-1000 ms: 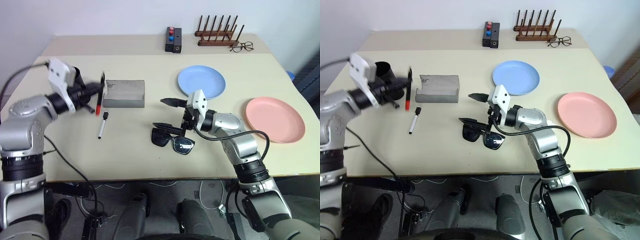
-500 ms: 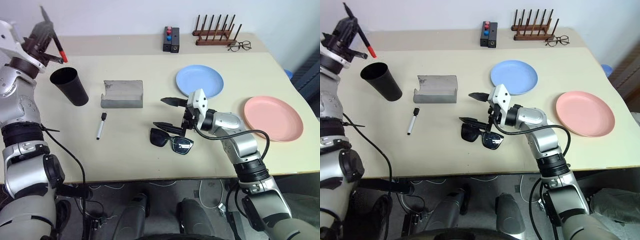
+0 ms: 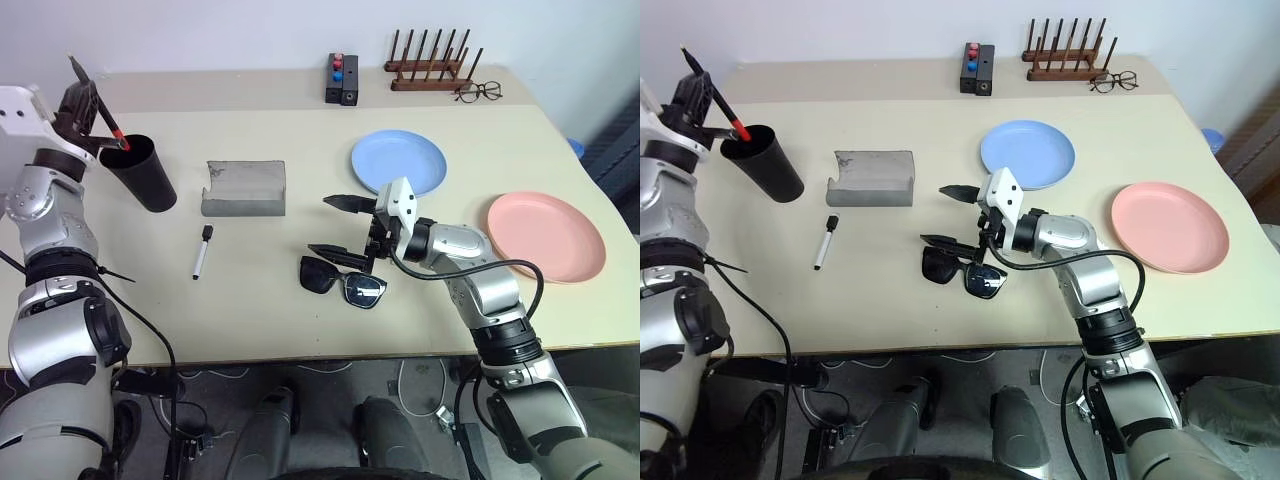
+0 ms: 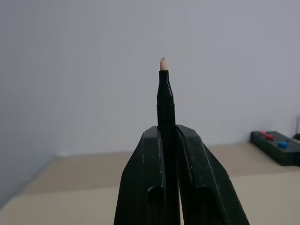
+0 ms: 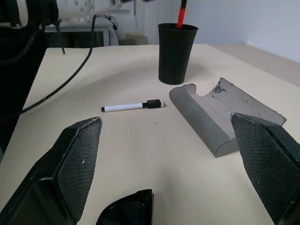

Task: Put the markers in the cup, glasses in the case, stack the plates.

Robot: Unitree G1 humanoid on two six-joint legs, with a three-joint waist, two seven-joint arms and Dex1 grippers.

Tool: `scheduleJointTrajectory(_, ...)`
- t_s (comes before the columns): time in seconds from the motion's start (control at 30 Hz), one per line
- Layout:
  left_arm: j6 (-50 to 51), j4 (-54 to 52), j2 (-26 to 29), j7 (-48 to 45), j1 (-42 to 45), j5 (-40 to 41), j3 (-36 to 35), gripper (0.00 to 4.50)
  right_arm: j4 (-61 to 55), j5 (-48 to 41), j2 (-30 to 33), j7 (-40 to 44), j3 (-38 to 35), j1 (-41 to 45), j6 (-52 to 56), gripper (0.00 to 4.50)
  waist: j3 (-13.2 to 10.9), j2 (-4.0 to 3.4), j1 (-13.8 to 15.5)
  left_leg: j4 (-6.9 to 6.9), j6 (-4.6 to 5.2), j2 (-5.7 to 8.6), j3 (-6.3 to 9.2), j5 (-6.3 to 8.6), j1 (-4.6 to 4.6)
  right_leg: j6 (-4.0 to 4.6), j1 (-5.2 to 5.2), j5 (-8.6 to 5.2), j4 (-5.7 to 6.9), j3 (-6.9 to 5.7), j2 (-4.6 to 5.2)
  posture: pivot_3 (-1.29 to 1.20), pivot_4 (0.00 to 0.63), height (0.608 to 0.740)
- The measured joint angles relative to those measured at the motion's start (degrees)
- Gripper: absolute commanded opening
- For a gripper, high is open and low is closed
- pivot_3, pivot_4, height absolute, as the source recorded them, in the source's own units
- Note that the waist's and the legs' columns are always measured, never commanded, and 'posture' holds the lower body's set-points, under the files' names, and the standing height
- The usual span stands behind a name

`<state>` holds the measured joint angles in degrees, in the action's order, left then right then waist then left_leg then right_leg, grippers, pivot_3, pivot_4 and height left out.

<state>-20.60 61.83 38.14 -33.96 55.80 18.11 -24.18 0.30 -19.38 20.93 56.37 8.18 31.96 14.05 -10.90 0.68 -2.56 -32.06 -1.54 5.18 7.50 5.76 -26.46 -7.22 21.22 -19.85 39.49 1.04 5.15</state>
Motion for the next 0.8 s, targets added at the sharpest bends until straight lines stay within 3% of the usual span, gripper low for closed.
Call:
scheduleJointTrajectory(0.1,-0.1,0.3,-0.1,0.0,-0.5,0.0,0.0,1.26,0.0,0.0,0.1,-0.1,0.0,0.0,0.3,4.50,0.0,0.00,0.0,0.00,0.00,0.00,0.00,0.00,0.00,0.00,0.00,0.00,0.00,0.01,-0.01,0.00,0.150,0.740)
scheduleJointTrajectory(0.3,-0.1,0.2,-0.1,-0.5,-1.4,0.2,0.0,4.34,0.0,-0.4,0.0,-0.4,-0.1,0.0,0.4,4.50,0.0,0.00,0.1,-0.01,0.00,0.00,0.00,0.00,0.00,0.00,-0.01,0.00,0.00,0.00,-0.01,0.00,0.150,0.740)
scheduleJointTrajectory(0.6,2.9,-6.7,-0.2,-2.4,-1.8,1.5,0.4,4.47,-0.3,-7.5,-2.5,-1.9,-4.4,0.0,3.0,4.50,0.0,0.01,0.1,-0.02,0.00,-0.01,0.03,0.00,0.00,0.00,-0.03,0.00,0.00,0.01,-0.02,0.00,0.150,0.740)
scheduleJointTrajectory(0.8,10.9,-20.0,-1.0,-3.3,-5.6,3.1,2.0,4.47,-1.5,-10.4,-3.3,-2.0,-5.7,0.0,2.9,4.50,0.0,0.00,0.0,0.00,0.00,-0.02,0.03,0.00,0.00,0.00,-0.02,0.00,0.01,0.03,-0.03,0.00,0.150,0.740)
